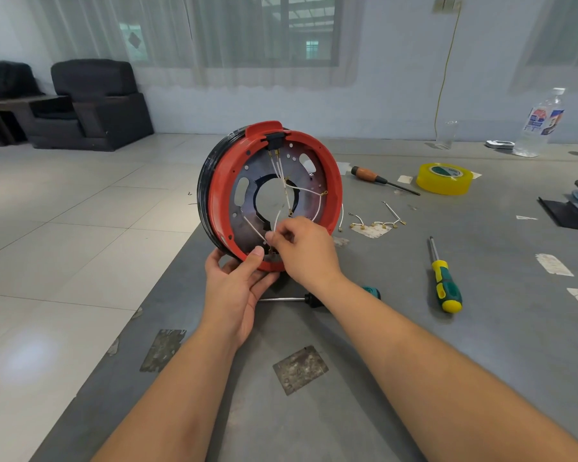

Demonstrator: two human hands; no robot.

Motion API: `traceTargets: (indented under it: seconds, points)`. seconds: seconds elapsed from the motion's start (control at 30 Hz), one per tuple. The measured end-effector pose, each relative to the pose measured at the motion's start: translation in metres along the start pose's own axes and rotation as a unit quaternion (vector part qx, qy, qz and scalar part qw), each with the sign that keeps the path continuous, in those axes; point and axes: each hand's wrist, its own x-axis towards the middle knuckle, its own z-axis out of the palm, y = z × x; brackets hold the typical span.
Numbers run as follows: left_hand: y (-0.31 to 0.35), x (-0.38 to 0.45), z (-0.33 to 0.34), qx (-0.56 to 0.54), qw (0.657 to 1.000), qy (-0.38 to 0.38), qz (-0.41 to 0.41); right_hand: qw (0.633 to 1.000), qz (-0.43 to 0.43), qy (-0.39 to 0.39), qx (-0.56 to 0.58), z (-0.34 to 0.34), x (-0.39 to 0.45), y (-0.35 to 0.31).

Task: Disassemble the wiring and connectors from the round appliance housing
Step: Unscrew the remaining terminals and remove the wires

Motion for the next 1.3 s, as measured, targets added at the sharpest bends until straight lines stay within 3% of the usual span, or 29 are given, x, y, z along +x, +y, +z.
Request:
traceTargets:
  seconds: [0.07,0.23,0.43,0.6,0.77,0.87,1.03,1.1,1.3]
  points:
    - [0.0,0.0,0.0,0.004,1.0,0.003,0.0,1.0,-0.016,0.012,0.021,-0.002,0.004,-0.001]
    - [0.001,0.0,0.0,-0.016,1.0,0.01,-0.011,0.993,-0.08,-0.027,-0.08,0.0,0.002,0.003]
    - [0.001,-0.001,0.001,0.001,1.0,0.009,-0.003,0.994,-0.105,0.001,0.021,-0.01,-0.004,0.01]
    - [0.003,-0.001,0.002,-0.023,0.999,0.03,-0.003,0.994,-0.066,0.001,0.087,-0.03,-0.007,0.023]
    - [0.005,-0.002,0.003,-0.041,0.998,0.052,0.001,0.991,0.005,0.064,0.116,-0.064,-0.005,0.051]
    - [0.005,-0.004,0.005,-0.048,0.997,0.056,0.001,0.994,0.066,0.075,0.044,-0.081,0.001,0.075]
    - [0.006,-0.005,0.005,-0.045,0.998,0.052,0.006,0.976,0.165,-0.047,-0.136,-0.077,0.016,0.109]
    - [0.005,-0.004,0.005,-0.043,0.998,0.053,0.006,0.97,0.173,-0.071,-0.159,-0.069,0.024,0.111]
    - [0.003,0.0,0.004,-0.041,0.997,0.06,0.011,0.969,0.157,-0.032,-0.19,-0.047,0.062,0.104]
